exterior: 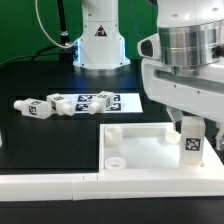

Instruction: Assemble one leg

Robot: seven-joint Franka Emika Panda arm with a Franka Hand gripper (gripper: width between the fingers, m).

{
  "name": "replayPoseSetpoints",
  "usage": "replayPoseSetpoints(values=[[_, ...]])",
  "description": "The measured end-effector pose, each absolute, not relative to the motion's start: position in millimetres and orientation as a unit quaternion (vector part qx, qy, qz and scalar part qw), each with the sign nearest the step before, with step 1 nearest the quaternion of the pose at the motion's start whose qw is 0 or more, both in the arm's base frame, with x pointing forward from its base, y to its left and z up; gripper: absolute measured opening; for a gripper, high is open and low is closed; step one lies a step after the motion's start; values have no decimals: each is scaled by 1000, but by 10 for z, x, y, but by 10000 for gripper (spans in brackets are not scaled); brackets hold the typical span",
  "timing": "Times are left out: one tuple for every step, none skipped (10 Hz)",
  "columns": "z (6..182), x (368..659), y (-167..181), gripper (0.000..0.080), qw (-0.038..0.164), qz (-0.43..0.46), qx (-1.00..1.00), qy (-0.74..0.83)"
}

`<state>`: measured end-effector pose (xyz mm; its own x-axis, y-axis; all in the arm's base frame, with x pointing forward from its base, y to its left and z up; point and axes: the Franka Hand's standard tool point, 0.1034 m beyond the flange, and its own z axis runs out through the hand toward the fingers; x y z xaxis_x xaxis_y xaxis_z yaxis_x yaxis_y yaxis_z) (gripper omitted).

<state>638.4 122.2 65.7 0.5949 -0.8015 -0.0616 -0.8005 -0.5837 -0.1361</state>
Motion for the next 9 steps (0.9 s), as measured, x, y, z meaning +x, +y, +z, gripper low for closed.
replayPoseSetpoints(values=[[652, 6383, 1206, 642, 73, -5, -896, 438], [651, 6385, 1184, 648, 69, -9, -916, 396], [652, 6386, 1155, 648, 57, -15, -943, 327], [662, 6408, 1102, 649, 34, -21, -976, 215], [657, 6425, 1056, 649, 23, -24, -988, 150], [655, 6425, 1060, 649, 25, -24, -984, 174], [655, 6425, 1058, 534, 24, -24, -983, 181], [655, 6426, 1055, 351, 24, -24, -983, 181], [654, 6425, 1058, 284, 26, -23, -976, 217]])
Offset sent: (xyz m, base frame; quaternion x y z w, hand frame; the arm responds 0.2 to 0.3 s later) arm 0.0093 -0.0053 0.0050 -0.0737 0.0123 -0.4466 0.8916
